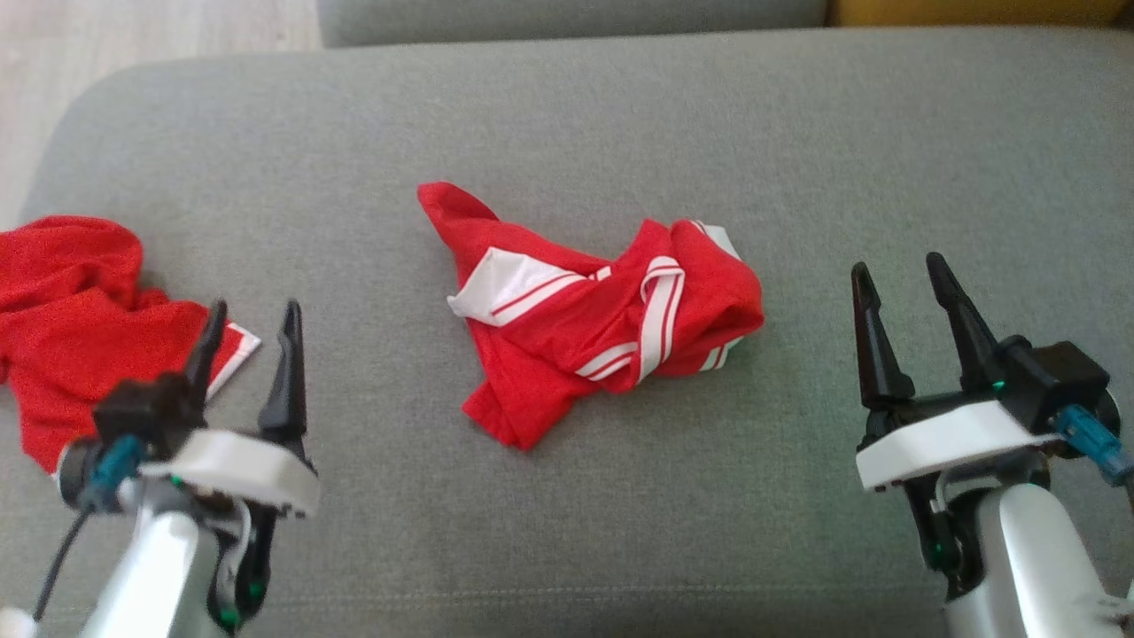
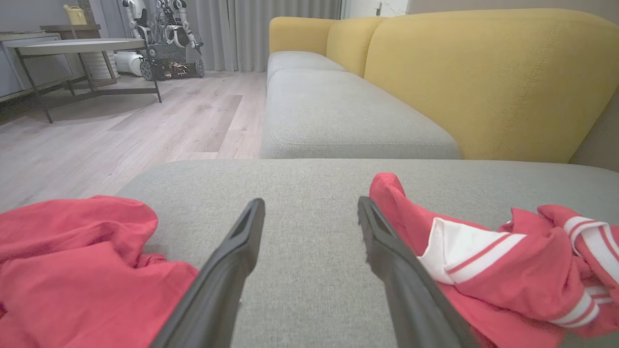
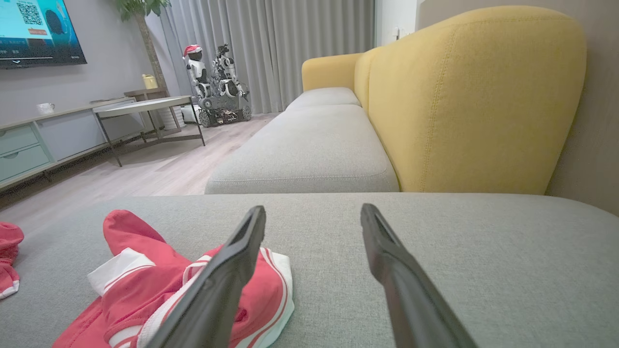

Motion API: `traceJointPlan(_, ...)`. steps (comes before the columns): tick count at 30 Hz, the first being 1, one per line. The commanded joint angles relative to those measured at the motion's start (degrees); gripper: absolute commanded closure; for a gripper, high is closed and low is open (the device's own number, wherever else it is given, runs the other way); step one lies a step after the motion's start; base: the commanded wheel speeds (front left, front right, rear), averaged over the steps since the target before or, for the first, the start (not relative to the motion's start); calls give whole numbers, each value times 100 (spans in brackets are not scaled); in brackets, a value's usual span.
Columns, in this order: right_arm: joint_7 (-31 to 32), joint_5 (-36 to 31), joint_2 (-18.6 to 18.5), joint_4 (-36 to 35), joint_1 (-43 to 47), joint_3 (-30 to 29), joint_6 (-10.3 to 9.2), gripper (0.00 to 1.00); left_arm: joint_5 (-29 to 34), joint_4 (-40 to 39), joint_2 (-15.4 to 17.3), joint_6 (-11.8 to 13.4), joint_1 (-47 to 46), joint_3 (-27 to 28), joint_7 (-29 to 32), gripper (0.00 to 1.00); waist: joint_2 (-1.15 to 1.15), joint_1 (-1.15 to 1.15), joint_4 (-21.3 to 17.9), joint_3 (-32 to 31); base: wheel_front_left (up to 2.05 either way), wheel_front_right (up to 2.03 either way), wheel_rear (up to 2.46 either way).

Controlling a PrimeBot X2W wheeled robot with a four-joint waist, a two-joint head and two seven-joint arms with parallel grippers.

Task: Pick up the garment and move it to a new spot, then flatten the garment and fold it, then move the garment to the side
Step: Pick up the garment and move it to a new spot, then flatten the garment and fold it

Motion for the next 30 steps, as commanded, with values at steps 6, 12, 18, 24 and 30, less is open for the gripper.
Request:
traceJointPlan(6, 110, -99, -19, -174, 212, 57, -4, 0, 30, -395, 204, 24, 316, 214, -70, 0, 0, 0, 89, -403, 0, 0, 0)
traceJointPlan(12, 196, -97, -19, -210, 471, 41, -4, 0, 68, -466, 233, 105, 584, 138, -24, 0, 0, 0, 30, -672, 0, 0, 0)
traceJointPlan(18, 293, -97, -19, -297, 660, 56, -4, 0, 58, -494, 281, 146, 770, 96, 41, 0, 0, 0, 11, -831, 0, 0, 0)
traceJointPlan(24, 352, -86, -19, -385, 744, 49, -4, 0, 39, -608, 309, 225, 852, 84, 123, 0, 0, 0, 19, -868, 0, 0, 0)
traceJointPlan(30, 384, -99, -19, -408, 722, 63, -4, 0, 13, -671, 324, 253, 868, 73, 154, 0, 0, 0, -6, -844, 0, 0, 0)
